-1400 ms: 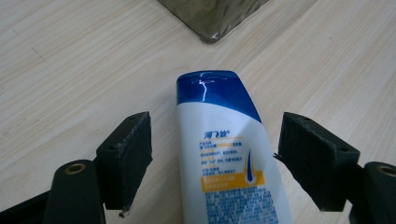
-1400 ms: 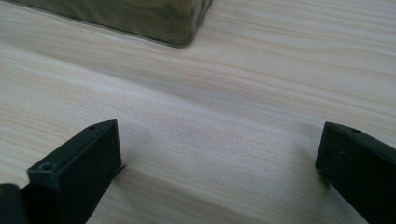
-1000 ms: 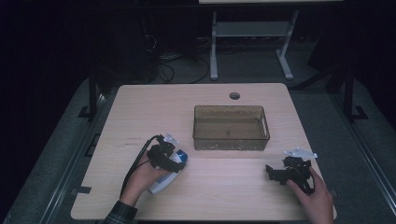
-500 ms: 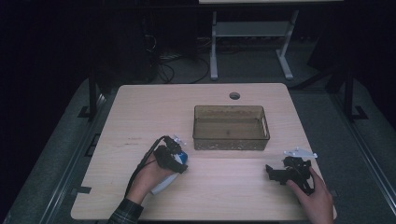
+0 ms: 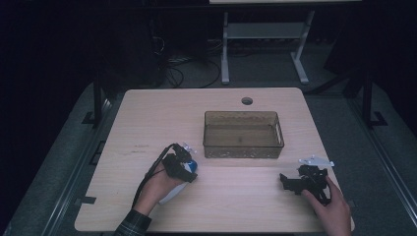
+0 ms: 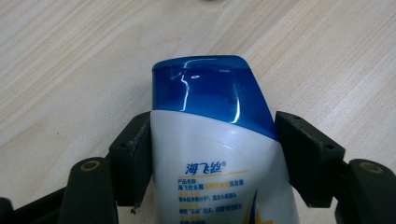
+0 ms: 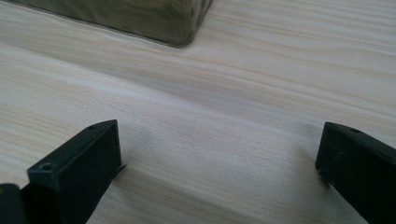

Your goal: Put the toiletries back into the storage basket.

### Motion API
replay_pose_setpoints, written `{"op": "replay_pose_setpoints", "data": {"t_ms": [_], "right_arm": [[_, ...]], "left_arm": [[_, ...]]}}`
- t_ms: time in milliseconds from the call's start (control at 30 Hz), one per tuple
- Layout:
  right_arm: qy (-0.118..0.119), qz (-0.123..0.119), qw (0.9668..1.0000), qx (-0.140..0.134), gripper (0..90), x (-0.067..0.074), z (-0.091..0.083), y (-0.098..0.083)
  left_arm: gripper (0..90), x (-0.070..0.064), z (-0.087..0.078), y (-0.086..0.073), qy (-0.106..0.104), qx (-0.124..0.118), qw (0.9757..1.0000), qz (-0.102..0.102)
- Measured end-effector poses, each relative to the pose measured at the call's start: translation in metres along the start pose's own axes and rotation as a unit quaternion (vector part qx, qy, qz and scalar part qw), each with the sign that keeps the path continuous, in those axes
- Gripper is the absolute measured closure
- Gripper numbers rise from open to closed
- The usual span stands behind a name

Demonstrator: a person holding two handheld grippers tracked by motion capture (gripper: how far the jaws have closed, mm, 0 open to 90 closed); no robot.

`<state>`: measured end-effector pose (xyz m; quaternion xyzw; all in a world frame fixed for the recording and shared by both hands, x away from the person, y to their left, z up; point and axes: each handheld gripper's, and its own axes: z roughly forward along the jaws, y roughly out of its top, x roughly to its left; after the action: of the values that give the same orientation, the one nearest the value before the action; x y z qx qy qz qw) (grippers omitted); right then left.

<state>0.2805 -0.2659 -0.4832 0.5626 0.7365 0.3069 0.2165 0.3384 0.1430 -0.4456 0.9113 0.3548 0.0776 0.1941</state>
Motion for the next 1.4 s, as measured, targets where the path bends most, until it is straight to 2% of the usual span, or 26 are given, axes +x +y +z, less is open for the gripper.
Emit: {"op": "replay_pose_setpoints", "data": {"t_ms": [200,367,400,500,533,567,600,633,700,733,767,800,833,867,900,933,1000,1067,1100,1167,1200,1233,1300,1333,1367,1400], "right_arm": [[0.0,0.0,1.0,0.0,0.0,0.0,0.0,0.0],[0.0,0.0,1.0,0.0,0.0,0.0,0.0,0.0],[0.0,0.0,1.0,0.0,0.0,0.0,0.0,0.0],[0.0,0.0,1.0,0.0,0.0,0.0,0.0,0.0],[0.0,0.0,1.0,0.0,0.0,0.0,0.0,0.0],[0.0,0.0,1.0,0.0,0.0,0.0,0.0,0.0],[0.0,0.0,1.0,0.0,0.0,0.0,0.0,0.0],[0.0,0.0,1.0,0.0,0.0,0.0,0.0,0.0],[0.0,0.0,1.0,0.0,0.0,0.0,0.0,0.0],[0.0,0.0,1.0,0.0,0.0,0.0,0.0,0.0],[0.0,0.0,1.0,0.0,0.0,0.0,0.0,0.0],[0.0,0.0,1.0,0.0,0.0,0.0,0.0,0.0],[0.0,0.0,1.0,0.0,0.0,0.0,0.0,0.0],[0.0,0.0,1.0,0.0,0.0,0.0,0.0,0.0],[0.0,0.0,1.0,0.0,0.0,0.0,0.0,0.0],[0.0,0.0,1.0,0.0,0.0,0.0,0.0,0.0],[0.0,0.0,1.0,0.0,0.0,0.0,0.0,0.0],[0.0,0.0,1.0,0.0,0.0,0.0,0.0,0.0],[0.0,0.0,1.0,0.0,0.0,0.0,0.0,0.0],[0.0,0.0,1.0,0.0,0.0,0.0,0.0,0.0],[0.0,0.0,1.0,0.0,0.0,0.0,0.0,0.0],[0.0,0.0,1.0,0.0,0.0,0.0,0.0,0.0],[0.0,0.0,1.0,0.0,0.0,0.0,0.0,0.0],[0.0,0.0,1.0,0.0,0.0,0.0,0.0,0.0],[0.0,0.0,1.0,0.0,0.0,0.0,0.0,0.0],[0.0,0.0,1.0,0.0,0.0,0.0,0.0,0.0]], "left_arm": [[34.4,0.001,-0.003,-0.001,0.001,-0.01,1.0,0.0],[34.7,0.005,-0.014,-0.005,-0.006,-0.043,0.9991,-0.001],[34.7,0.005,-0.014,-0.005,-0.006,-0.043,0.9991,-0.001],[34.8,0.007,-0.024,-0.008,-0.013,-0.069,0.9975,-0.001],[34.9,0.007,-0.024,-0.008,-0.013,-0.069,0.9975,-0.001],[34.9,0.008,-0.029,-0.01,-0.019,-0.084,0.9963,0.001],[34.9,0.008,-0.029,-0.01,-0.019,-0.084,0.9963,0.001],[35.0,0.009,-0.035,-0.013,-0.025,-0.099,0.9948,0.0],[35.0,0.01,-0.038,-0.015,-0.026,-0.106,0.994,0.001],[35.1,0.011,-0.044,-0.018,-0.032,-0.124,0.9918,0.001],[35.1,0.011,-0.044,-0.018,-0.032,-0.124,0.9918,0.001],[35.1,0.012,-0.047,-0.02,-0.034,-0.132,0.9906,0.001],[35.2,0.013,-0.053,-0.023,-0.039,-0.151,0.9878,0.003],[35.2,0.013,-0.053,-0.023,-0.039,-0.151,0.9878,0.003],[35.2,0.015,-0.059,-0.026,-0.044,-0.164,0.9855,0.004],[35.2,0.015,-0.059,-0.026,-0.044,-0.164,0.9855,0.004],[35.3,0.016,-0.066,-0.031,-0.046,-0.185,0.9816,0.008],[35.3,0.016,-0.068,-0.032,-0.046,-0.19,0.9807,0.009],[35.4,0.016,-0.073,-0.036,-0.048,-0.207,0.9771,0.01],[35.5,0.017,-0.078,-0.039,-0.052,-0.219,0.9742,0.015],[35.5,0.017,-0.078,-0.039,-0.052,-0.219,0.9742,0.015],[35.6,0.018,-0.082,-0.043,-0.059,-0.236,0.9698,0.013],[35.8,0.02,-0.087,-0.047,-0.066,-0.252,0.9654,0.011],[35.9,0.021,-0.089,-0.048,-0.068,-0.257,0.9639,0.01],[36.0,0.021,-0.089,-0.048,-0.068,-0.257,0.9639,0.01],[36.0,0.023,-0.091,-0.05,-0.073,-0.265,0.9615,0.009]]}}
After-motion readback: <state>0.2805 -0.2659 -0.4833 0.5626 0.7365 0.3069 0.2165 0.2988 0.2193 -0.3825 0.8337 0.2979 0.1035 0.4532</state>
